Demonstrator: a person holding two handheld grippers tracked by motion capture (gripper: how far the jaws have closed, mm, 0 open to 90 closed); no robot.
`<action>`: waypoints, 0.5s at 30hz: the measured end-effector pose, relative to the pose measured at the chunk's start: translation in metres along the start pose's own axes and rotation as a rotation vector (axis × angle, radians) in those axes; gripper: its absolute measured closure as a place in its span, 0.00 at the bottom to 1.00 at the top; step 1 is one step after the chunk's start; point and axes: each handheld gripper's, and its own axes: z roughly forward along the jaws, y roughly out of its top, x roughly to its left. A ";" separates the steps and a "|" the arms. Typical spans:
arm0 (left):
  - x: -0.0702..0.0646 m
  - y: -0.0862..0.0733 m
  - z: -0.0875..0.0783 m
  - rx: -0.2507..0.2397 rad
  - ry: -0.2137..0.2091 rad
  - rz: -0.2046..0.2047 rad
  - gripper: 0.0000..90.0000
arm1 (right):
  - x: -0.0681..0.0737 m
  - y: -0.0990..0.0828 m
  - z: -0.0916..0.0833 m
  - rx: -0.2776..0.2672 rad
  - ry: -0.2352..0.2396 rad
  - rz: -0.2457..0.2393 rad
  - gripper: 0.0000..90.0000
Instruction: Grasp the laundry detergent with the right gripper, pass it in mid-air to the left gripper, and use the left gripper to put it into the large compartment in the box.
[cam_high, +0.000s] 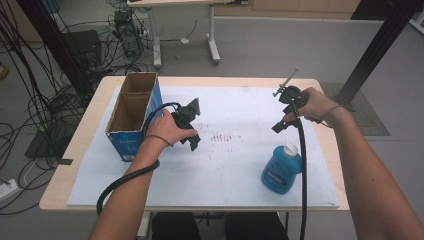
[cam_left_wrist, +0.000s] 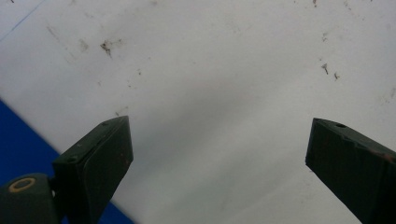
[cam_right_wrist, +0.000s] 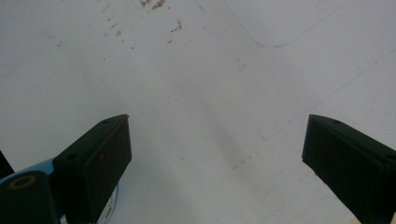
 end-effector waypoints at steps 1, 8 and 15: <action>0.000 0.001 0.000 0.005 -0.003 0.000 0.09 | 0.000 0.000 0.000 -0.001 0.001 -0.003 0.09; -0.001 0.001 0.000 0.001 -0.004 0.001 0.09 | 0.000 -0.001 -0.002 -0.011 -0.002 0.001 0.09; 0.000 0.000 0.003 0.004 -0.015 0.004 0.09 | -0.001 -0.005 -0.001 -0.002 -0.004 0.000 0.09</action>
